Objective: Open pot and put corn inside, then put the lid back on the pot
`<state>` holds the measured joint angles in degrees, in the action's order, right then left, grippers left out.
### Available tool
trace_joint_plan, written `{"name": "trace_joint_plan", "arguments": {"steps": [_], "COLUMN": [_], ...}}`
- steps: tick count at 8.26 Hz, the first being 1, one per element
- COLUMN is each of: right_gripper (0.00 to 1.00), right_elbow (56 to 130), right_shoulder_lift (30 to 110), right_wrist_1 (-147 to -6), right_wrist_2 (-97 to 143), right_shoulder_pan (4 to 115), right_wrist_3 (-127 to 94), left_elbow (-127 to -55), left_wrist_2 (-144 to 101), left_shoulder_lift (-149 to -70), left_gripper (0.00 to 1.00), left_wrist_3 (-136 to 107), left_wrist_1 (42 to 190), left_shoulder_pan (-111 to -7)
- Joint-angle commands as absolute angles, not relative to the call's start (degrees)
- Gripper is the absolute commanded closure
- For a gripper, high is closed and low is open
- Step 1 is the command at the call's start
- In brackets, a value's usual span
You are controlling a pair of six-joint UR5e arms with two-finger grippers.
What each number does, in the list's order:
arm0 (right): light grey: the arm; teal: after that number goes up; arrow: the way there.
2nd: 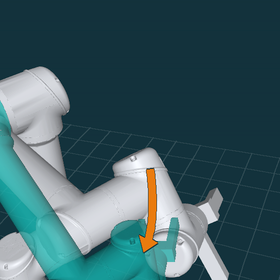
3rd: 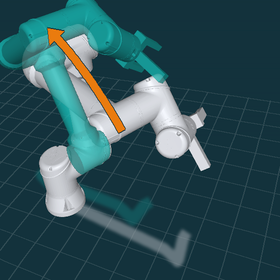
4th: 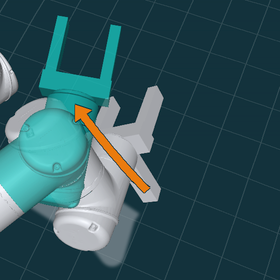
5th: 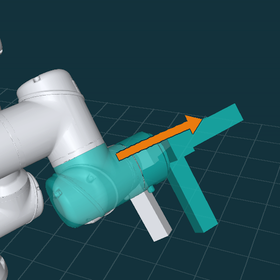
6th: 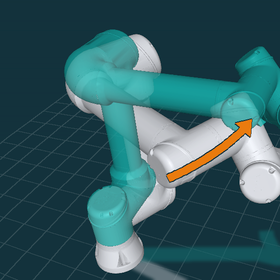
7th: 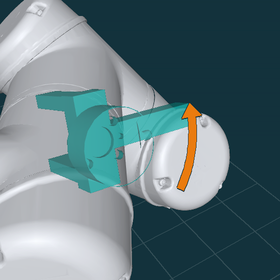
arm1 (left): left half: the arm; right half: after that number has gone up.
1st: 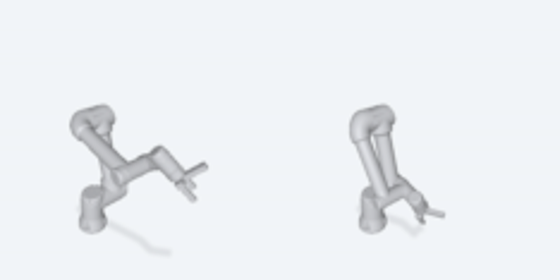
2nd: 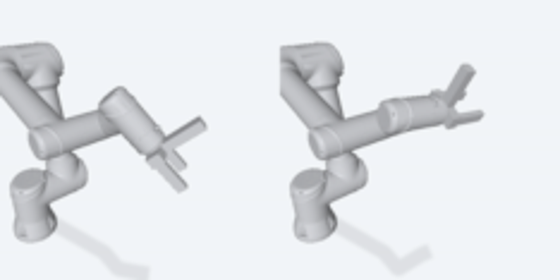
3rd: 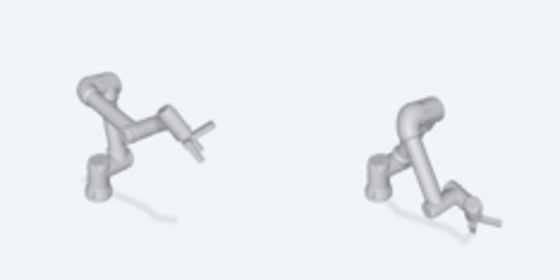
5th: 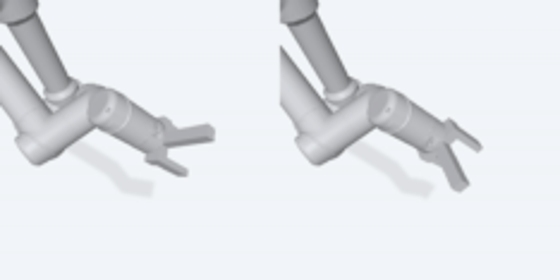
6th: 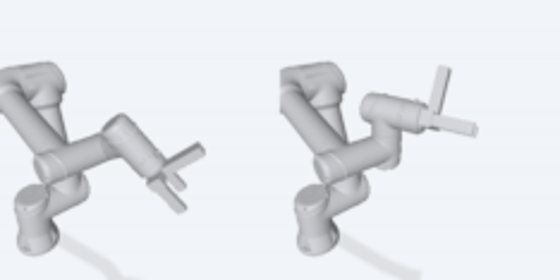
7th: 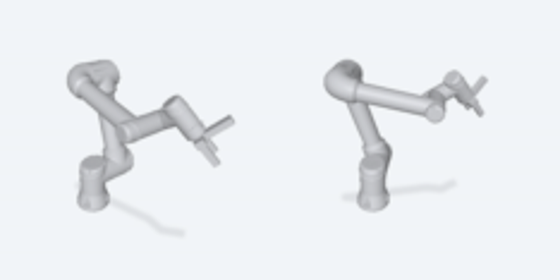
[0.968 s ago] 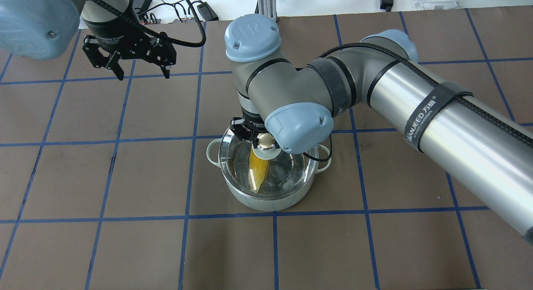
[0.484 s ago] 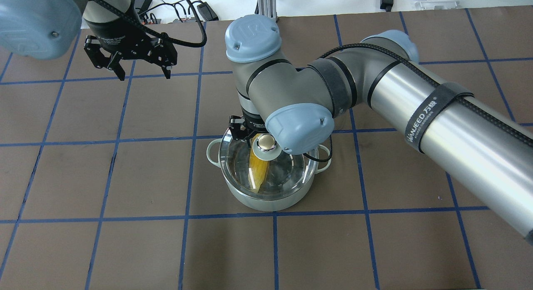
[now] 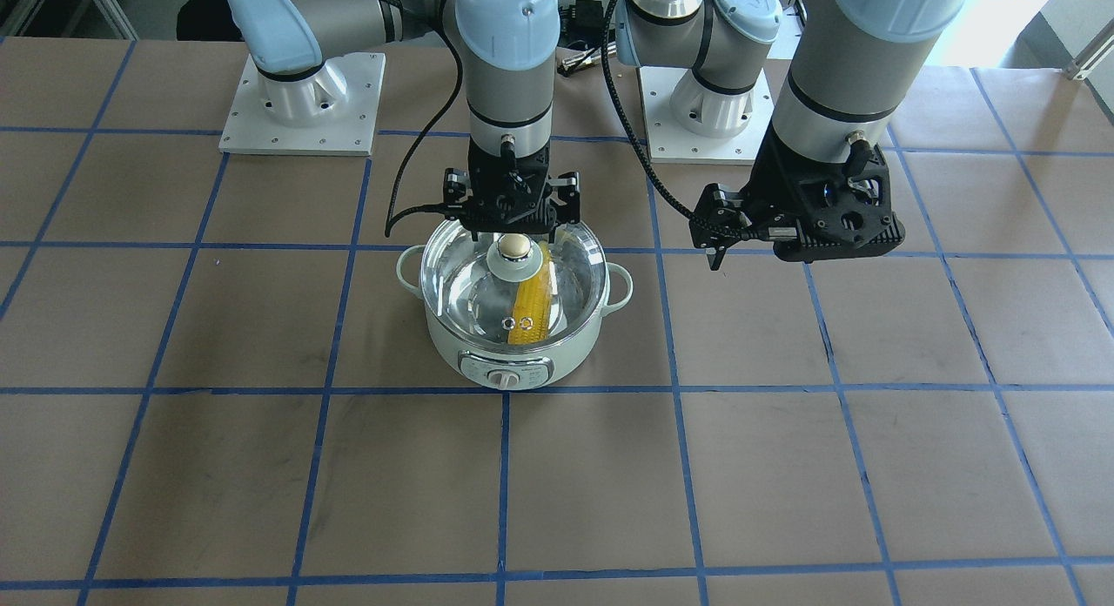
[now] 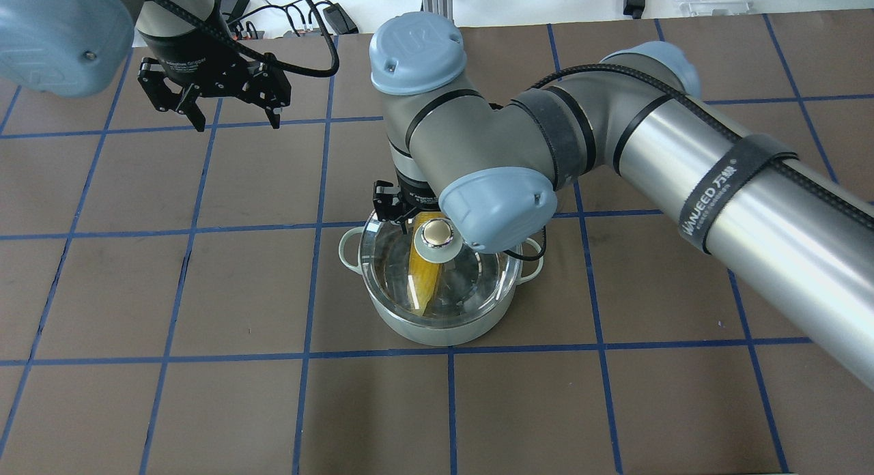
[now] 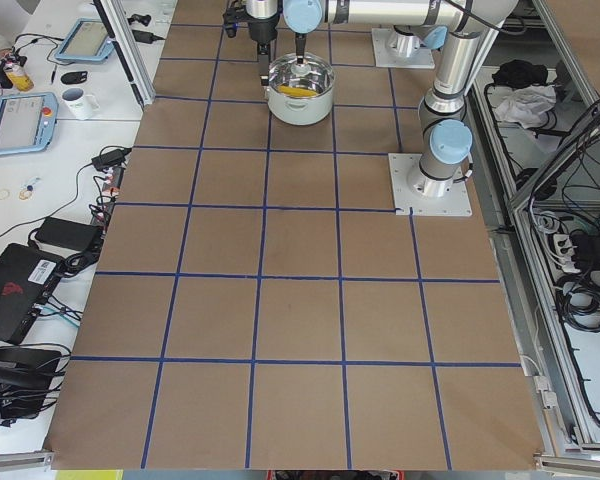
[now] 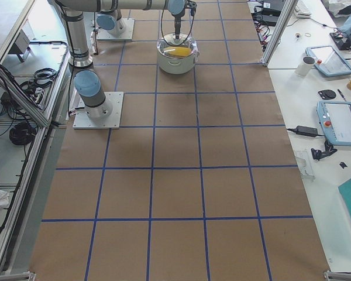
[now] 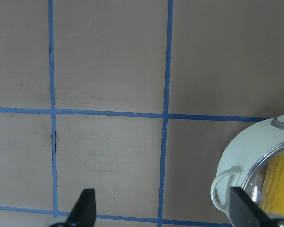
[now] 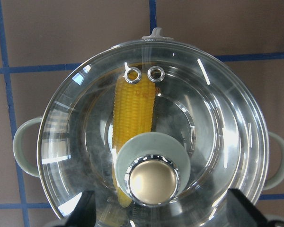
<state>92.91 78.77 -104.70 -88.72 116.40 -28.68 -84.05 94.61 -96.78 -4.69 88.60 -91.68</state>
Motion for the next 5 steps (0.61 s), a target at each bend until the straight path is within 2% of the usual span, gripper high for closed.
{"name": "trace_joint_plan", "arguments": {"steps": [1,3,5], "right_gripper": [0.0,0.0,0.0], "right_elbow": [92.46,91.76,89.31], "right_shoulder_lift": [85.06,89.63,92.71], "right_wrist_1": [-102.57,-98.21,-92.4], "right_wrist_2": [-90.77,-91.58,-91.58], "right_shoulder_pan": [113.83,107.35,96.03], "right_wrist_3": [-27.16,-22.89,-12.69], "left_elbow": [-83.85,-83.67,-84.19], "left_wrist_2": [94.22,93.09,90.27], "left_shoulder_lift": [-96.42,-95.28,-92.91], "left_gripper": [0.0,0.0,0.0], "left_wrist_3": [-4.75,-4.48,-4.39], "left_wrist_1": [88.77,89.03,89.3], "left_shoulder_pan": [-91.85,-92.02,-92.02]}}
